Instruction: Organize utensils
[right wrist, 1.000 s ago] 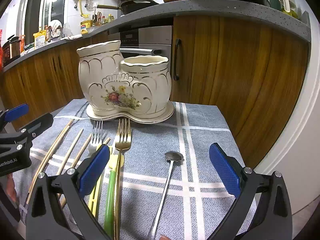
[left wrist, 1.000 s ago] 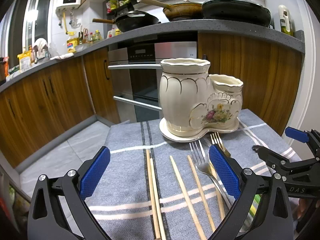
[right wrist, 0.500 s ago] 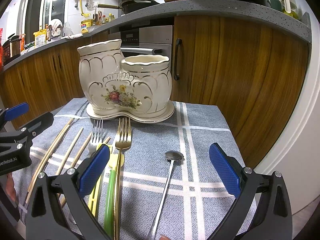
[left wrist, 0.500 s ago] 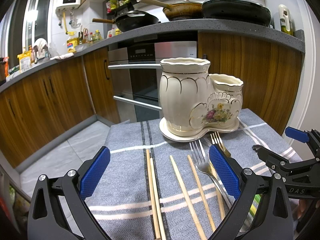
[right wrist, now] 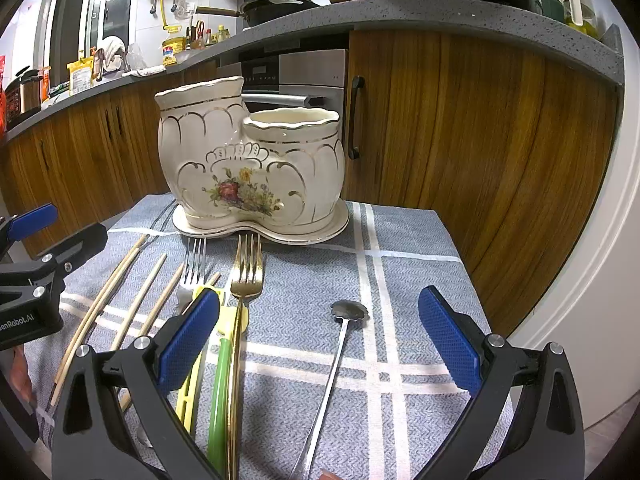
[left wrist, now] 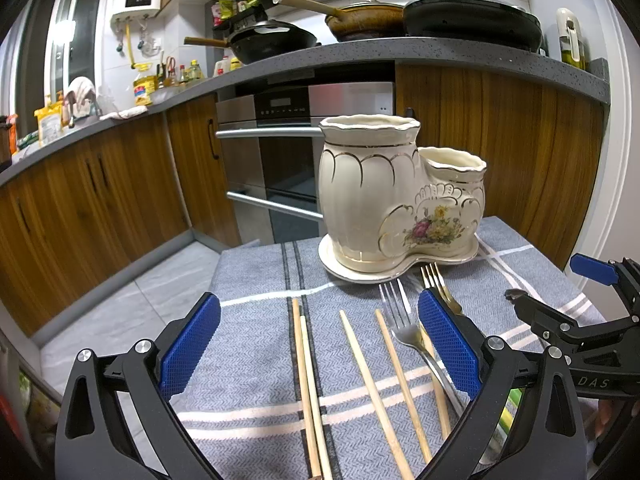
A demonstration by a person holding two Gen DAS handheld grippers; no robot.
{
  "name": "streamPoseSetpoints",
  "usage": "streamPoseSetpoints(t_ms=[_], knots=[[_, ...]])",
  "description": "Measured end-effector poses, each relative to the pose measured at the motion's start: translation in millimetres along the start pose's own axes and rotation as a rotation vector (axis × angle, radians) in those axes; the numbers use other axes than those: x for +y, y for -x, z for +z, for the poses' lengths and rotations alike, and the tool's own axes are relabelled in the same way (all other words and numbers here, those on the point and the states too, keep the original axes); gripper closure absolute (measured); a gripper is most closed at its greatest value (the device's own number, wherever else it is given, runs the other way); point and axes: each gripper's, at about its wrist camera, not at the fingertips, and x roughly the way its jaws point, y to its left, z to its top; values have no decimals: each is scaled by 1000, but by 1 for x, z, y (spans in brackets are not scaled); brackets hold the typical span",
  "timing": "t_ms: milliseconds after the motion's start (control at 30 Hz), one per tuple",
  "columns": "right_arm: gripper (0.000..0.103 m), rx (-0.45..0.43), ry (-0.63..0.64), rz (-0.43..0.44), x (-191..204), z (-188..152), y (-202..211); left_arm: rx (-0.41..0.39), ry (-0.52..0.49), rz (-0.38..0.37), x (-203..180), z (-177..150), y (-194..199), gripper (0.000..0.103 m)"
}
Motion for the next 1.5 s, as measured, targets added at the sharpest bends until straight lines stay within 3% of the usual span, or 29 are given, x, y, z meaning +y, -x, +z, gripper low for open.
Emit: streamPoseSetpoints(t_ms=[1200, 1400, 1500], knots=[[5, 9, 3, 0, -1, -1, -3, 10, -9, -2, 0, -3, -3, 5], [5, 48, -25, 71, -14, 1, 0, 19, 9, 20, 19, 0, -7, 5], [5, 122, -84, 110, -30, -1, -4, 47, 55, 34, 36, 1, -8, 5]])
